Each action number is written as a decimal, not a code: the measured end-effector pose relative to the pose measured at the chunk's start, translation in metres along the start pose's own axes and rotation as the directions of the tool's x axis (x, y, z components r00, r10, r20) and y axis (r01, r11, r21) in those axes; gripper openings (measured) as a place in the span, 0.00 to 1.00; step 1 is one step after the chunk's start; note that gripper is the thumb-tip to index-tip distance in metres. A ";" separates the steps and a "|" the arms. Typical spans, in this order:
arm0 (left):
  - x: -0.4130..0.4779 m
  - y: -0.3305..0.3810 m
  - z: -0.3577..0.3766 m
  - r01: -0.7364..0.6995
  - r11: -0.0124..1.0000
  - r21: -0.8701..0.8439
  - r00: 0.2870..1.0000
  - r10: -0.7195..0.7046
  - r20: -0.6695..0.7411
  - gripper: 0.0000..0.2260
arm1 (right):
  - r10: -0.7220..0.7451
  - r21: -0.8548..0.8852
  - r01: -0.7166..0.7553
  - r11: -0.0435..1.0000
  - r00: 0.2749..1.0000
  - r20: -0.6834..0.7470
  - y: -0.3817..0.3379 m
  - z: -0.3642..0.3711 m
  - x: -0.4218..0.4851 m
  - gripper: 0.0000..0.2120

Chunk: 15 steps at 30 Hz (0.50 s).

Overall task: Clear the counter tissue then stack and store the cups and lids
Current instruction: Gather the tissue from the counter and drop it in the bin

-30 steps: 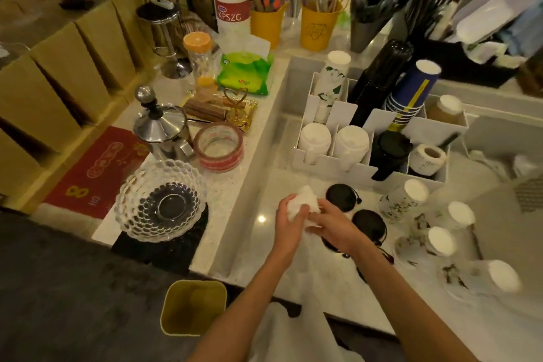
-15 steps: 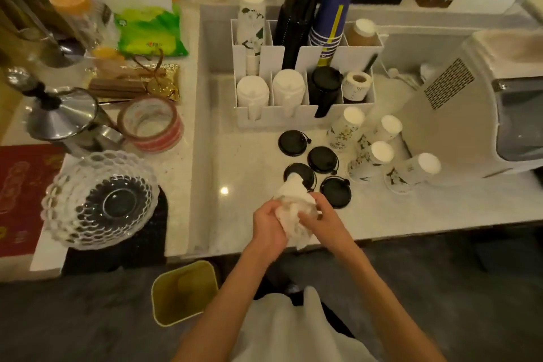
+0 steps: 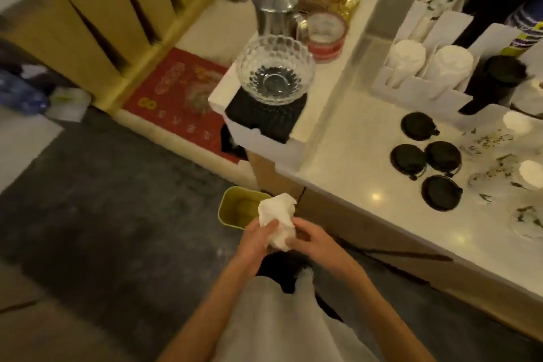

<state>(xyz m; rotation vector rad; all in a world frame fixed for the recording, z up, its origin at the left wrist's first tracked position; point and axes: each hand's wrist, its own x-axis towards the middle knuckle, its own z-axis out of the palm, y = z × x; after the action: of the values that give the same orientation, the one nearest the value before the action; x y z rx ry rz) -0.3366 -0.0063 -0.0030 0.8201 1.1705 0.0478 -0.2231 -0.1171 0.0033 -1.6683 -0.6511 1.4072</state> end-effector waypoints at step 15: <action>0.059 0.053 -0.212 0.004 0.996 -0.091 0.993 0.007 0.122 0.28 | 0.111 -0.073 -0.129 0.989 0.970 -0.216 -0.056 0.152 0.161 0.15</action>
<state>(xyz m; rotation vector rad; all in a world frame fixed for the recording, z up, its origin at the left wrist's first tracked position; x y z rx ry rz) -0.4676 0.1729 -0.0482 0.7333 1.0451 0.0514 -0.3242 0.0837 -0.0375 -1.9228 -0.5026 1.2765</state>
